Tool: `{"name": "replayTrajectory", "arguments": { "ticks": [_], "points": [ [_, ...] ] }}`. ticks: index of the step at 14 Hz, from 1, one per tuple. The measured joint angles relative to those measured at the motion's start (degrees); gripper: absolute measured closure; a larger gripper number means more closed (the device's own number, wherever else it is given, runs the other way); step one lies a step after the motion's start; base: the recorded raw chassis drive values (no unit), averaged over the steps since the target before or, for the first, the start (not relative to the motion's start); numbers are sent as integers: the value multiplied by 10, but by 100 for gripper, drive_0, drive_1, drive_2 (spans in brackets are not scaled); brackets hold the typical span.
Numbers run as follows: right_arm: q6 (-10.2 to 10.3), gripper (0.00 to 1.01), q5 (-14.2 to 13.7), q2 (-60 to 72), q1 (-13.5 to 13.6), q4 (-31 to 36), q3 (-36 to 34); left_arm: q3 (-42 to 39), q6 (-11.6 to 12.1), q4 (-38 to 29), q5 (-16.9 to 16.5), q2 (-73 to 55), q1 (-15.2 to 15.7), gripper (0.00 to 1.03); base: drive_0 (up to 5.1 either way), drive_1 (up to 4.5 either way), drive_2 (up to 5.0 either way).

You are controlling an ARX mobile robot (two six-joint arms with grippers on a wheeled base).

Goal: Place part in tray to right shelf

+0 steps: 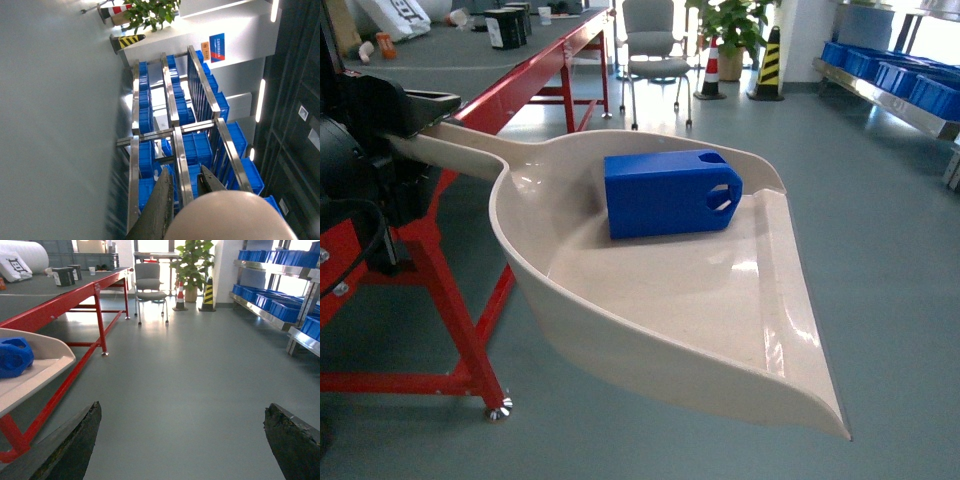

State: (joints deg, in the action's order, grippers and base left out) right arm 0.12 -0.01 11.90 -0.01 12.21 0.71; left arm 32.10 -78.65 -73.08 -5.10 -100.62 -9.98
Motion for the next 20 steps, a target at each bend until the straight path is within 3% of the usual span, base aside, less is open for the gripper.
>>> {"name": "replayTrajectory", "arguments": {
  "ticks": [20],
  "points": [
    [0, 3, 0, 0, 0, -1, 0, -1, -1, -1, 0, 1, 3, 91, 4, 429, -421]
  ]
}}
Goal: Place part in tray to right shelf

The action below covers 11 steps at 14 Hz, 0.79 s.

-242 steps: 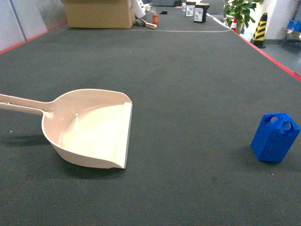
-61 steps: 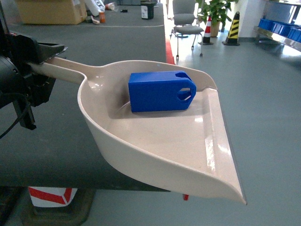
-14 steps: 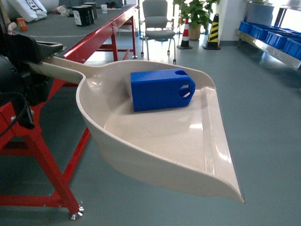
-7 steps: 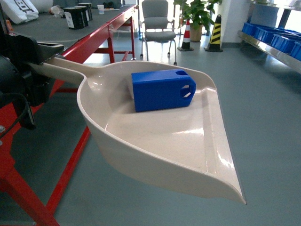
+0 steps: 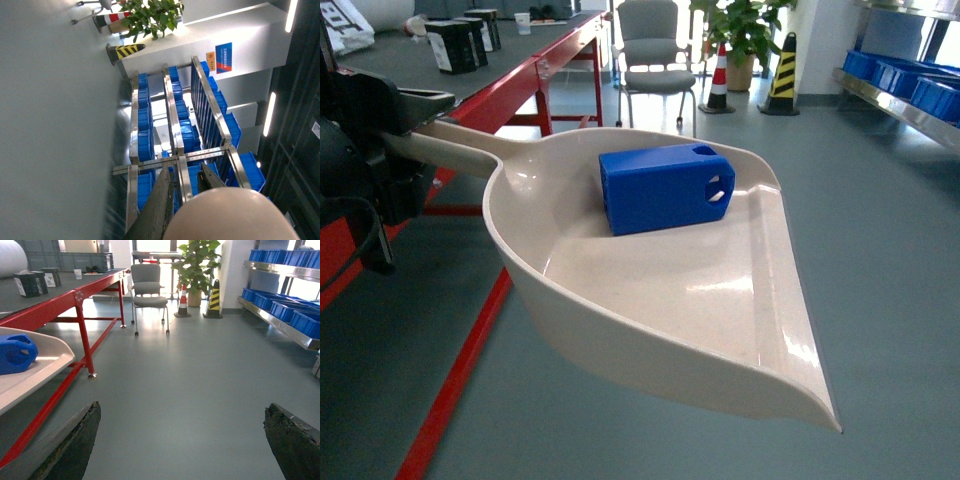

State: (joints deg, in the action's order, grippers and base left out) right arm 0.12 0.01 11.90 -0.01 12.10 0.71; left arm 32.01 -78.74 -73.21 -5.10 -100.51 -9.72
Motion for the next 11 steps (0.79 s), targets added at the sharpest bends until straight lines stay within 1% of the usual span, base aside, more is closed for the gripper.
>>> {"name": "replayTrajectory", "arguments": {
  "ticks": [11],
  "points": [
    [0, 3, 0, 0, 0, 2, 0, 0, 1, 0, 0, 0, 0, 91, -7, 416, -430]
  ]
}}
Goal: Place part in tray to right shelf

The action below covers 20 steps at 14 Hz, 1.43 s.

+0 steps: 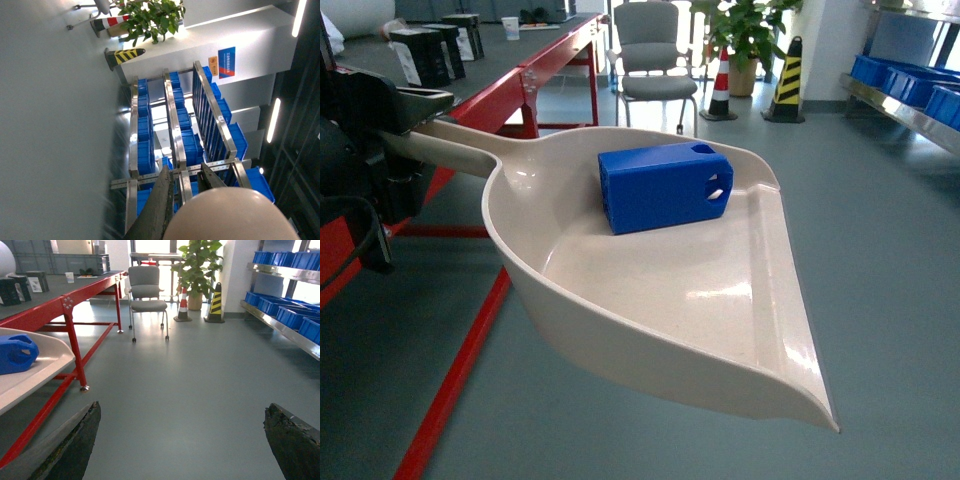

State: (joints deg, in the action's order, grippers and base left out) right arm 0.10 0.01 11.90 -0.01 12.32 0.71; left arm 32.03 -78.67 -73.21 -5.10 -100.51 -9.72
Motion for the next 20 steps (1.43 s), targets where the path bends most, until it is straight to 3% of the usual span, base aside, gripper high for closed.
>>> {"name": "replayTrajectory", "arguments": {
  "ticks": [20],
  "points": [
    [0, 3, 0, 0, 0, -3, 0, 0, -2, -2, 1, 0, 0, 91, -7, 416, -430]
  ]
}}
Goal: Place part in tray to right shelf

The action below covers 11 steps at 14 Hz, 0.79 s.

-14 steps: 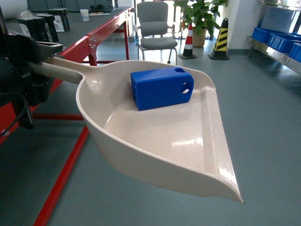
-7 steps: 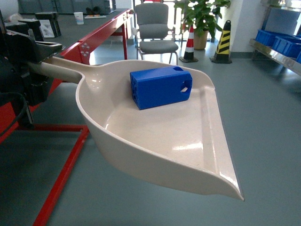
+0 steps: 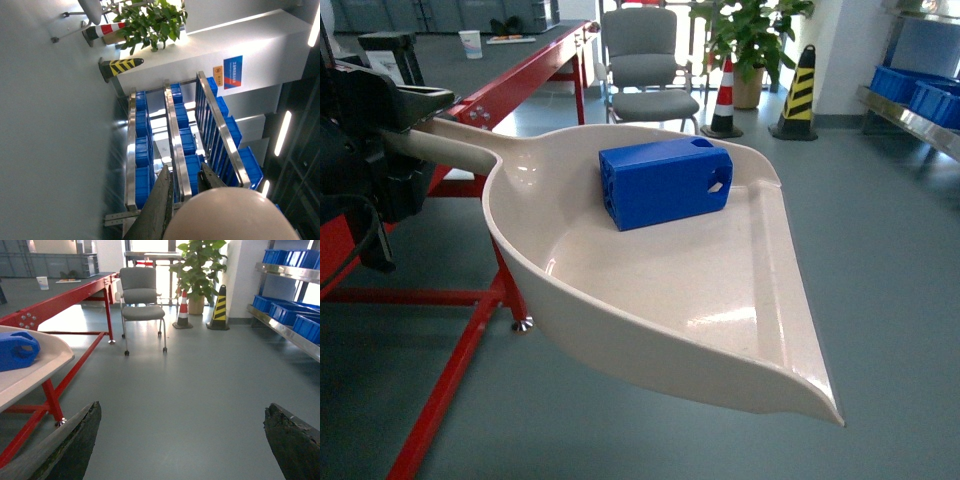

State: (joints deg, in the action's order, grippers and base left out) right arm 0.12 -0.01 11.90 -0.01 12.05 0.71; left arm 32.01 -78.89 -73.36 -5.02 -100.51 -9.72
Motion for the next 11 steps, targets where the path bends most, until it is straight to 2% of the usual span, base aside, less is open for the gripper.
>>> {"name": "replayTrajectory", "arguments": {
  "ticks": [11],
  "points": [
    [0, 3, 0, 0, 0, 5, 0, 0, 0, 0, -1, 0, 0, 91, -7, 416, -430]
  ]
}}
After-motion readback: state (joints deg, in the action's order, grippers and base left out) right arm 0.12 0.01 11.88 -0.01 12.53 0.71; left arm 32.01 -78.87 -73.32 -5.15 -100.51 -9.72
